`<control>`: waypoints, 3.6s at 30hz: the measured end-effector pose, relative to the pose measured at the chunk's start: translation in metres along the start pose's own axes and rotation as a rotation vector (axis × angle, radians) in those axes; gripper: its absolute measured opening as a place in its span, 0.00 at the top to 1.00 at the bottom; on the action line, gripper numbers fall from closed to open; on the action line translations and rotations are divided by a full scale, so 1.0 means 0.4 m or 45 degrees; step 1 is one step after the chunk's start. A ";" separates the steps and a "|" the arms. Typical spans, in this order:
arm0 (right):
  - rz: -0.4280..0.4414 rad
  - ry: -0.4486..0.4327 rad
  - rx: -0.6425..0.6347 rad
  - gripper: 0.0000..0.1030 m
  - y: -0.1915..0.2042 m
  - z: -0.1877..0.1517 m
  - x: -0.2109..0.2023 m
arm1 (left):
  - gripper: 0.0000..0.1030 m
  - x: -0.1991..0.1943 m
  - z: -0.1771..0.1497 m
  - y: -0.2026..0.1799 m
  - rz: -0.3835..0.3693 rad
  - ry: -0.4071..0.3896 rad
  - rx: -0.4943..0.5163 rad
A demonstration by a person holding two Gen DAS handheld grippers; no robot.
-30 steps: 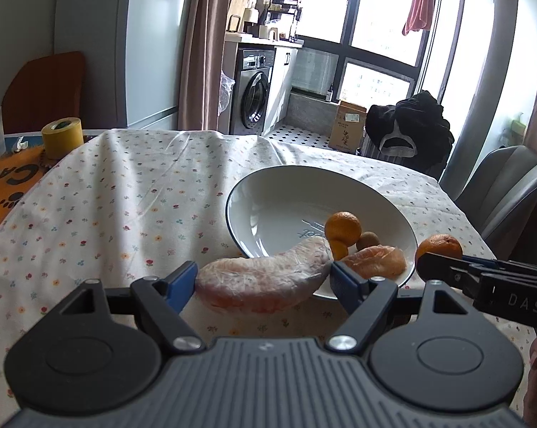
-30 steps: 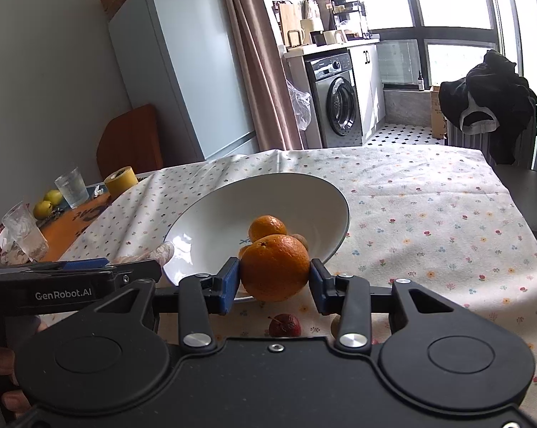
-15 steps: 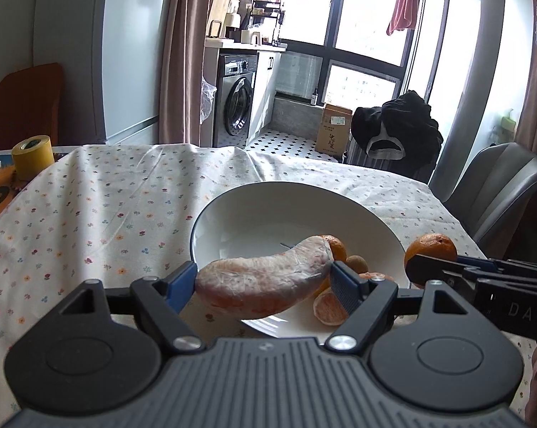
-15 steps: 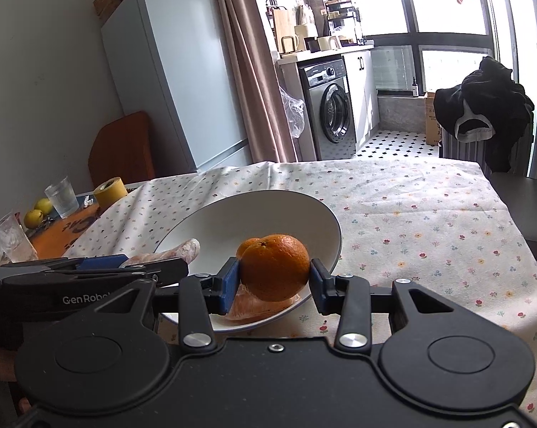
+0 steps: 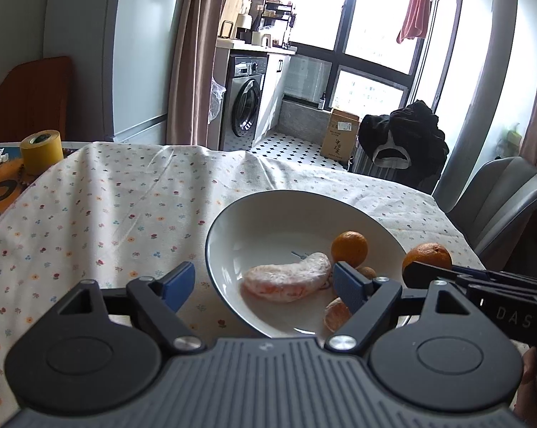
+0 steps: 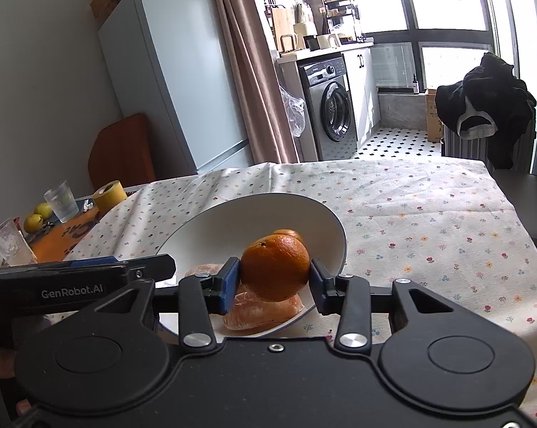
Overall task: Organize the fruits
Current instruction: 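Carry both fruits over the white bowl and open the left gripper, then lower the large orange into the bowl and open the right gripper, then withdraw both open grippers from the bowl toward the remaining fruit, then grasp the small mandarin with the left gripper while the right grasps the red plum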
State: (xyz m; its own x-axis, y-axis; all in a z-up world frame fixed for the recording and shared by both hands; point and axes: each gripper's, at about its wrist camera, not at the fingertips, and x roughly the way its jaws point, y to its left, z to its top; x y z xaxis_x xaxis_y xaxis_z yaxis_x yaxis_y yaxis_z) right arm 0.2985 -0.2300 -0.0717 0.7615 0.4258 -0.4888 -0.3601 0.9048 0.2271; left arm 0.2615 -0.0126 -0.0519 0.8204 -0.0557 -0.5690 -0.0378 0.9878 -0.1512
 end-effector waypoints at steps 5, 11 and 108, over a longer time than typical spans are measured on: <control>0.010 -0.004 0.002 0.61 0.007 0.006 0.013 | 0.18 -0.007 -0.005 0.029 0.033 0.010 -0.028; 0.015 0.003 -0.012 0.61 0.016 0.013 0.032 | 0.17 -0.014 -0.016 0.060 0.068 0.013 -0.050; -0.049 0.127 0.101 0.24 -0.108 -0.168 -0.179 | 0.13 -0.127 -0.174 -0.046 -0.101 0.139 0.035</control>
State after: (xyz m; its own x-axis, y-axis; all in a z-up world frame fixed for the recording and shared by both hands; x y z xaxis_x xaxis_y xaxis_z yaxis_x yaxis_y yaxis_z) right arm 0.2233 -0.2998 -0.1031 0.7152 0.3917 -0.5788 -0.2848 0.9196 0.2706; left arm 0.1807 -0.0379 -0.0765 0.7533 -0.1480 -0.6408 0.0416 0.9831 -0.1782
